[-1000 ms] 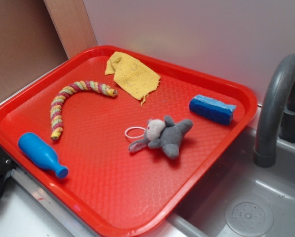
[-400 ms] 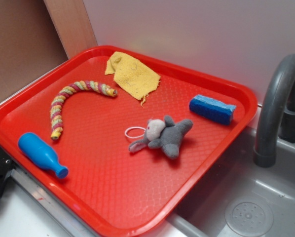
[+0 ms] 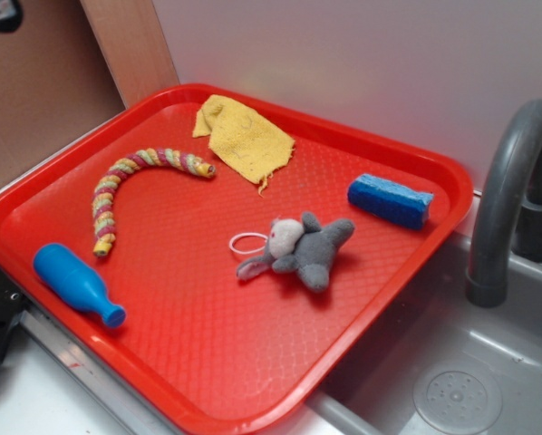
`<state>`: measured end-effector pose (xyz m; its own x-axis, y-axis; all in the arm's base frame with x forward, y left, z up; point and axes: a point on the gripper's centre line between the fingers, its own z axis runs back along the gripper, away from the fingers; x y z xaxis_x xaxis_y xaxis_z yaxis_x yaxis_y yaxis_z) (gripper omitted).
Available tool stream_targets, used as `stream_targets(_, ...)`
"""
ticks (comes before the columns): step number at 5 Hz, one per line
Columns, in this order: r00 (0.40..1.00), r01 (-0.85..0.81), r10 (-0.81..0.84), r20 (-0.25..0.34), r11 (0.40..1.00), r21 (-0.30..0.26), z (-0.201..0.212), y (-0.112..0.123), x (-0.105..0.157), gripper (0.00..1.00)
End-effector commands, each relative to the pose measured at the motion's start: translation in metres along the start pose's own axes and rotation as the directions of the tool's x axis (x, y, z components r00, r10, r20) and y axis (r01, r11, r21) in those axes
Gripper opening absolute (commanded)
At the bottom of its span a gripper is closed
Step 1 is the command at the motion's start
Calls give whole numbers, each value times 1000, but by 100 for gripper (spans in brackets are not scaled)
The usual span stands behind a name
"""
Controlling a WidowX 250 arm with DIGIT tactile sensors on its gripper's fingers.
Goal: Grab the multicolored rope.
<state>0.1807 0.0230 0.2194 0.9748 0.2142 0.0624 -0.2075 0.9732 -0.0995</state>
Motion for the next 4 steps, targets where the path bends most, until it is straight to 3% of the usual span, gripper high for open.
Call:
stream_targets(1,998,-12,16,68,998,-58,-46,51,55,100)
stream_targets(2,988,142,-138,64,987,-68,-91,58,68,100)
stream_targets(3,970,241,-240,35,970,-12,-111,55,68,100)
stream_targets(4,956,293,-293,0,956,0,-131,54,68,100)
